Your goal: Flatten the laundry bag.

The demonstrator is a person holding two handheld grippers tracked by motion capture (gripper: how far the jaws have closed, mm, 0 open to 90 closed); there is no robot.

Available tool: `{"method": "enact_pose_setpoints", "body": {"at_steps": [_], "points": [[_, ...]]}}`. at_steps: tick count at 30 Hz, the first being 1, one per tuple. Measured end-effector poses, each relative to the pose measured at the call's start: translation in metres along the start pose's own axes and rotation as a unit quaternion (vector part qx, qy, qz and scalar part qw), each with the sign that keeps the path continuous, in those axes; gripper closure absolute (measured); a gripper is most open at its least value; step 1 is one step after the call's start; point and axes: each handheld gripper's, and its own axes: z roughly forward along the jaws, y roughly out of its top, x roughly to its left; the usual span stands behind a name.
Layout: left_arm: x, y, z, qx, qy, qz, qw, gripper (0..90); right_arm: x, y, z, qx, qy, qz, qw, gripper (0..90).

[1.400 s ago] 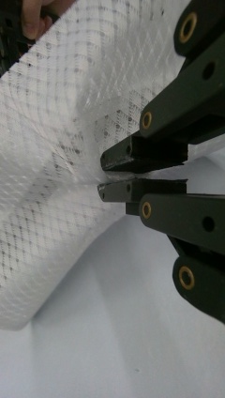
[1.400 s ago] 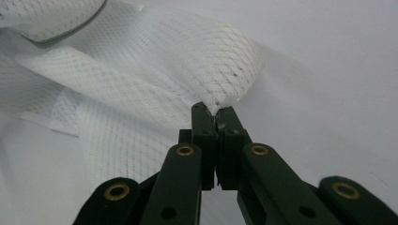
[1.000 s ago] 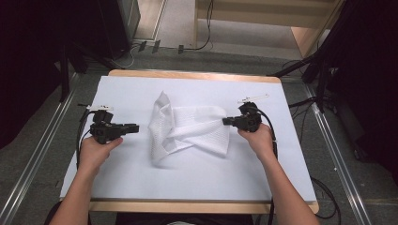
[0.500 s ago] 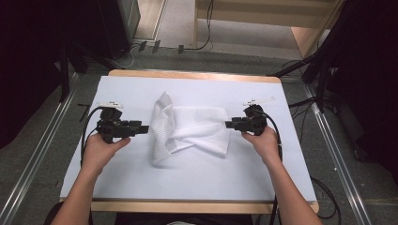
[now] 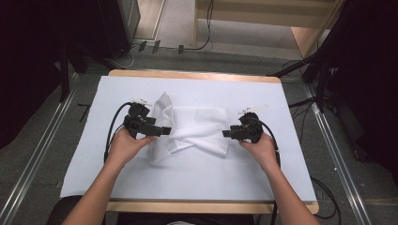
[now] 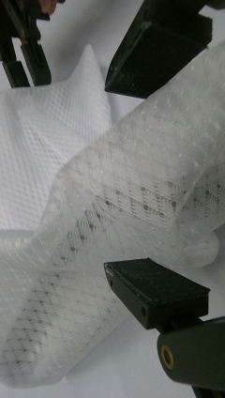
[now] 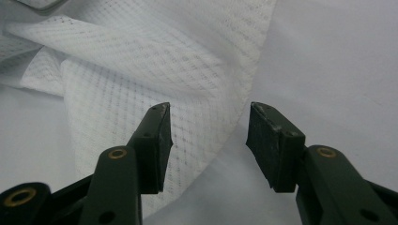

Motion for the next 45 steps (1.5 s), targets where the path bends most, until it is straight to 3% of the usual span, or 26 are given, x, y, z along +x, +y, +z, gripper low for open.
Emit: {"method": "enact_pose_setpoints", "body": {"at_steps": [1,2,5,6,8,9,15,16,18,19,20,21,22,27,32,35,41,42,45], "points": [[0.0,0.0,0.0,0.0,0.0,0.0,1.0,16.2,0.0,-0.001,0.001,0.001,0.0,0.0,1.0,51.2],[0.005,-0.003,0.008,0.014,0.015,-0.004,0.9998,20.0,0.001,-0.001,0.002,0.001,0.0,0.001,1.0,51.2],[0.011,-0.007,0.012,0.018,0.017,-0.007,0.9997,45.4,0.001,-0.002,0.003,0.003,0.002,0.004,1.0,51.4],[0.013,-0.008,0.013,0.02,0.015,-0.01,0.9996,45.4,0.0,-0.003,0.004,0.004,0.002,0.006,1.0,51.6],[0.016,-0.009,0.013,0.025,0.014,0.0,0.9996,59.4,-0.001,-0.005,0.007,0.007,0.006,0.009,0.9999,51.8],[0.017,-0.01,0.014,0.022,0.011,0.001,0.9997,72.1,-0.001,-0.006,0.009,0.011,0.009,0.015,0.9998,52.4],[0.02,-0.011,0.011,0.017,-0.006,0.006,0.9998,86.9,-0.003,-0.007,0.014,0.018,0.013,0.019,0.9996,57.0],[0.022,-0.011,0.009,0.014,-0.01,0.004,0.9998,87.8,-0.002,-0.007,0.015,0.018,0.013,0.018,0.9996,59.5],[0.027,-0.012,0.002,-0.001,-0.024,-0.009,0.9997,88.6,-0.002,-0.006,0.017,0.022,0.015,0.019,0.9995,73.0],[0.027,-0.012,0.002,-0.001,-0.024,-0.009,0.9997,88.6,-0.002,-0.006,0.017,0.022,0.015,0.019,0.9995,73.0],[0.03,-0.013,-0.002,-0.007,-0.028,-0.014,0.9995,88.6,-0.001,-0.004,0.018,0.033,0.018,0.015,0.9992,84.3],[0.033,-0.013,-0.006,-0.013,-0.031,-0.019,0.9992,88.6,-0.001,-0.004,0.018,0.033,0.018,0.015,0.9992,84.3],[0.036,-0.014,-0.011,-0.019,-0.034,-0.023,0.999,88.7,-0.002,-0.001,0.012,0.034,0.024,0.016,0.999,90.0],[0.05,-0.02,-0.029,-0.047,-0.056,-0.046,0.9963,88.8,-0.008,0.005,-0.008,0.002,0.029,0.02,0.9994,90.0],[0.058,-0.026,-0.041,-0.073,-0.087,-0.068,0.9912,88.9,-0.012,0.009,-0.032,-0.022,0.035,0.023,0.9989,90.0],[0.06,-0.029,-0.042,-0.073,-0.091,-0.068,0.9909,88.8,-0.014,0.011,-0.046,-0.038,0.044,0.022,0.9981,90.0],[0.065,-0.04,-0.035,-0.054,-0.092,-0.082,0.9909,87.8,-0.023,0.008,-0.033,0.0,0.047,0.031,0.9984,87.4],[0.067,-0.043,-0.036,-0.051,-0.088,-0.087,0.991,87.3,-0.026,0.005,-0.027,0.019,0.045,0.034,0.9982,84.6],[0.069,-0.047,-0.038,-0.048,-0.088,-0.088,0.991,85.0,-0.03,0.004,-0.026,0.023,0.038,0.034,0.9984,78.7]]}}
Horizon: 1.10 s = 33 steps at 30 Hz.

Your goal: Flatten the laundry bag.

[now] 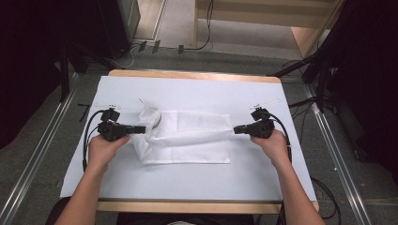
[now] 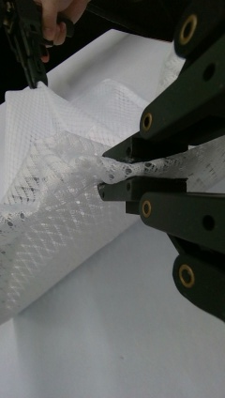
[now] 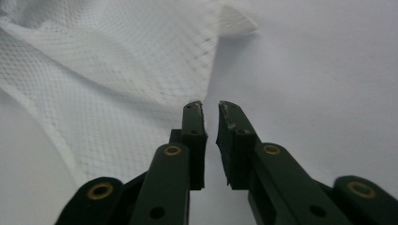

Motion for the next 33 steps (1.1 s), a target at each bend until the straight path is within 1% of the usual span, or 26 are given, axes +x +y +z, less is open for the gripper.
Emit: {"method": "enact_pose_setpoints", "body": {"at_steps": [1,2,3,6,7,9,13,14,15,17,18,19,20,21,22,23,24,25,26,27,28,29,30,31,32,33], "points": [[0.001,-0.001,-0.001,0.002,0.002,0.001,1.0,85.0,0.0,0.0,0.0,0.0,0.0,0.0,1.0,78.7],[0.002,-0.003,-0.004,0.007,0.01,0.004,0.9999,82.6,-0.002,0.001,-0.002,-0.016,-0.003,-0.002,0.9999,75.7],[0.003,-0.004,-0.006,0.007,0.013,0.005,0.9999,81.7,-0.003,0.002,-0.003,-0.022,-0.005,-0.002,0.9997,73.7],[0.004,-0.007,-0.012,0.007,0.03,0.01,0.9995,77.8,-0.002,0.004,-0.003,-0.034,-0.016,-0.01,0.9993,71.1],[0.004,-0.007,-0.012,0.007,0.03,0.01,0.9995,76.0,-0.002,0.004,-0.003,-0.034,-0.016,-0.01,0.9993,71.1],[0.005,-0.01,-0.02,0.008,0.045,0.013,0.9989,74.1,0.002,0.009,0.0,-0.043,-0.025,-0.026,0.9984,69.1],[0.008,-0.013,-0.032,-0.002,0.063,0.007,0.998,67.5,0.008,0.016,0.003,-0.057,-0.033,-0.038,0.9971,66.1],[0.008,-0.013,-0.032,-0.002,0.063,0.007,0.998,65.4,0.009,0.017,0.003,-0.06,-0.034,-0.04,0.9968,64.4],[0.008,-0.013,-0.035,-0.003,0.068,0.007,0.9977,65.4,0.009,0.017,0.003,-0.06,-0.034,-0.04,0.9968,64.4],[0.007,-0.013,-0.041,-0.01,0.074,0.011,0.9972,59.3,0.01,0.022,0.004,-0.074,-0.035,-0.043,0.9957,61.4],[0.005,-0.009,-0.046,-0.013,0.08,0.015,0.9966,58.1,0.009,0.024,0.005,-0.074,-0.037,-0.043,0.9956,61.2],[0.003,-0.007,-0.048,-0.012,0.085,0.019,0.9961,56.7,0.009,0.026,0.006,-0.074,-0.041,-0.043,0.9955,61.2],[0.003,-0.007,-0.048,-0.012,0.085,0.019,0.9961,56.1,0.009,0.028,0.007,-0.075,-0.044,-0.044,0.9952,61.2],[0.002,-0.005,-0.048,-0.012,0.088,0.024,0.9958,56.1,0.009,0.028,0.007,-0.075,-0.044,-0.044,0.9952,61.6],[0.0,0.001,-0.047,-0.013,0.088,0.029,0.9956,55.3,0.007,0.034,0.011,-0.079,-0.049,-0.046,0.9946,62.0],[0.0,0.001,-0.047,-0.013,0.088,0.029,0.9956,55.0,0.007,0.034,0.011,-0.079,-0.049,-0.046,0.9946,62.0],[0.0,0.004,-0.045,-0.014,0.091,0.029,0.9953,54.4,0.004,0.042,0.018,-0.083,-0.052,-0.041,0.9944,62.6],[0.001,0.007,-0.043,-0.012,0.091,0.029,0.9954,54.4,0.004,0.042,0.018,-0.083,-0.052,-0.041,0.9944,62.6],[0.005,0.01,-0.038,-0.011,0.094,0.024,0.9953,53.8,0.001,0.048,0.027,-0.082,-0.048,-0.031,0.995,62.8],[0.008,0.01,-0.035,-0.011,0.094,0.018,0.9954,53.6,0.0,0.05,0.032,-0.081,-0.048,-0.029,0.9951,62.9],[0.008,0.01,-0.035,-0.011,0.094,0.018,0.9954,53.7,0.0,0.05,0.032,-0.081,-0.048,-0.029,0.9951,62.9],[0.01,0.01,-0.032,-0.008,0.09,0.014,0.9958,53.9,-0.002,0.05,0.043,-0.073,-0.05,-0.032,0.9956,62.7],[0.013,0.009,-0.03,-0.008,0.087,0.01,0.9961,54.4,-0.003,0.05,0.049,-0.064,-0.051,-0.033,0.9961,62.2],[0.017,0.007,-0.026,-0.004,0.082,0.002,0.9966,55.4,-0.004,0.049,0.054,-0.055,-0.05,-0.034,0.9966,61.4],[0.017,0.007,-0.026,-0.004,0.082,0.002,0.9966,56.9,-0.004,0.049,0.054,-0.055,-0.05,-0.034,0.9966,61.4],[0.018,0.005,-0.023,0.004,0.082,0.002,0.9966,58.1,-0.004,0.047,0.062,-0.037,-0.053,-0.037,0.9972,58.2]]}}
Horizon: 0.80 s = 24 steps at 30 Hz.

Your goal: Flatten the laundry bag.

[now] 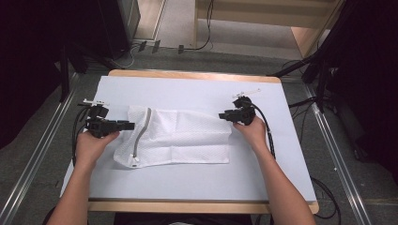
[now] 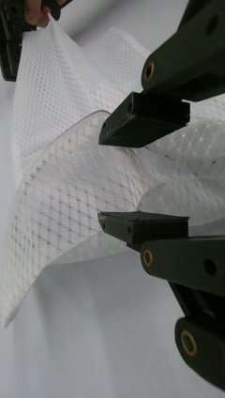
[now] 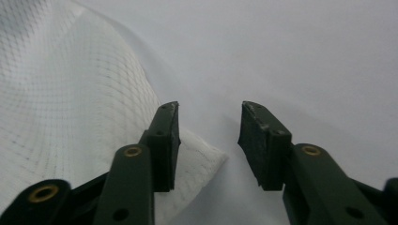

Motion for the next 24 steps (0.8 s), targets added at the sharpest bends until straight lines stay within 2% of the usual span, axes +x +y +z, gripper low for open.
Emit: {"method": "enact_pose_setpoints", "body": {"at_steps": [5,6,10,13,14,16,18,20,22,23,24], "points": [[0.001,-0.004,0.005,0.016,-0.001,0.001,0.9999,71.6,0.005,-0.006,0.006,0.009,0.004,-0.01,0.9999,57.4],[0.001,-0.005,0.006,0.019,-0.002,0.001,0.9998,71.6,0.005,-0.006,0.006,0.009,0.004,-0.01,0.9999,57.4],[0.001,-0.007,0.01,0.032,-0.004,0.002,0.9995,82.3,0.013,-0.01,0.011,0.014,0.004,-0.032,0.9994,57.2],[0.002,-0.009,0.011,0.038,-0.005,0.004,0.9993,84.0,0.02,-0.012,0.011,0.019,0.008,-0.053,0.9984,56.7],[0.002,-0.009,0.011,0.038,-0.005,0.004,0.9993,84.0,0.02,-0.012,0.011,0.019,0.008,-0.053,0.9984,56.7],[0.002,-0.011,0.01,0.038,-0.001,0.002,0.9993,83.8,0.028,-0.015,0.009,0.026,0.009,-0.075,0.9968,56.8],[0.003,-0.012,0.009,0.038,-0.001,0.001,0.9993,83.6,0.031,-0.016,0.007,0.026,0.007,-0.081,0.9964,57.0],[0.004,-0.013,0.008,0.038,-0.001,0.001,0.9993,82.6,0.037,-0.016,-0.004,0.007,0.019,-0.086,0.9961,57.0],[0.005,-0.014,0.006,0.036,0.0,0.0,0.9993,82.6,0.039,-0.016,-0.009,-0.001,0.018,-0.09,0.9958,56.9],[0.005,-0.014,0.004,0.033,0.0,-0.003,0.9995,82.3,0.044,-0.016,-0.018,-0.018,0.029,-0.091,0.9953,56.5],[0.005,-0.014,0.004,0.033,0.0,-0.003,0.9995,82.2,0.044,-0.016,-0.018,-0.018,0.029,-0.091,0.9953,56.5]]}}
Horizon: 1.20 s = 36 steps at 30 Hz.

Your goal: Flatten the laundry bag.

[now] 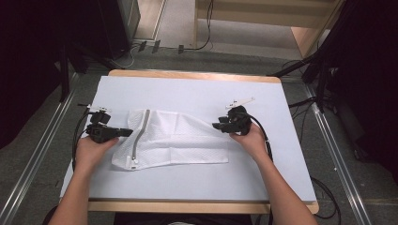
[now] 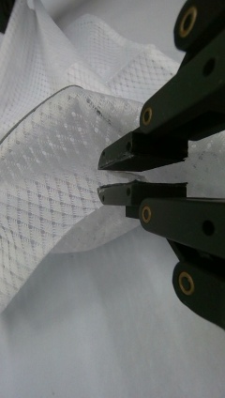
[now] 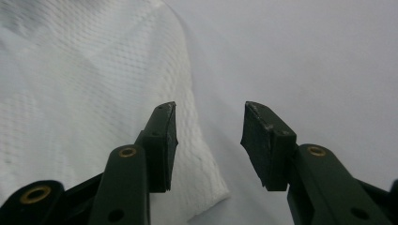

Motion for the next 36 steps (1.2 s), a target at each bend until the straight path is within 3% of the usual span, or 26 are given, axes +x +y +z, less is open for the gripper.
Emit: {"method": "enact_pose_setpoints", "body": {"at_steps": [3,8,13,19,24,25,26,28,29,33,36], "points": [[-0.001,-0.002,-0.002,-0.002,-0.001,-0.001,1.0,82.0,0.014,-0.004,-0.007,-0.004,0.013,-0.017,0.9998,56.6],[-0.001,-0.002,-0.001,0.002,-0.001,0.002,1.0,81.5,0.026,-0.016,0.011,0.042,0.016,-0.035,0.9984,56.4],[-0.002,-0.002,0.0,0.004,-0.003,0.001,1.0,81.5,0.028,-0.018,0.021,0.048,-0.007,-0.054,0.9974,50.9],[-0.002,-0.002,0.005,0.017,-0.011,0.004,0.9998,86.7,0.016,-0.017,0.024,0.04,-0.023,-0.032,0.9984,52.7],[-0.005,0.0,0.007,0.024,-0.016,0.011,0.9995,90.0,0.015,-0.019,0.022,0.039,-0.042,-0.053,0.9969,79.7],[-0.005,0.0,0.007,0.024,-0.016,0.011,0.9995,90.0,0.015,-0.019,0.022,0.039,-0.042,-0.053,0.9969,79.7],[-0.005,0.0,0.007,0.023,-0.017,0.01,0.9995,90.0,0.013,-0.018,0.021,0.046,-0.031,-0.041,0.9976,88.5],[-0.004,-0.001,0.006,0.018,-0.017,0.007,0.9997,90.0,0.012,-0.016,0.021,0.053,-0.03,-0.041,0.9973,89.8],[-0.003,-0.001,0.004,0.015,-0.019,0.005,0.9997,90.0,0.01,-0.013,0.02,0.066,-0.026,-0.026,0.9972,90.0],[0.0,-0.001,-0.002,0.001,-0.017,0.002,0.9999,90.0,0.002,-0.01,0.015,0.063,-0.032,-0.016,0.9973,90.0],[0.003,-0.003,-0.007,-0.008,-0.015,-0.006,0.9998,90.0,-0.013,-0.004,0.005,0.039,-0.041,0.012,0.9983,90.0]]}}
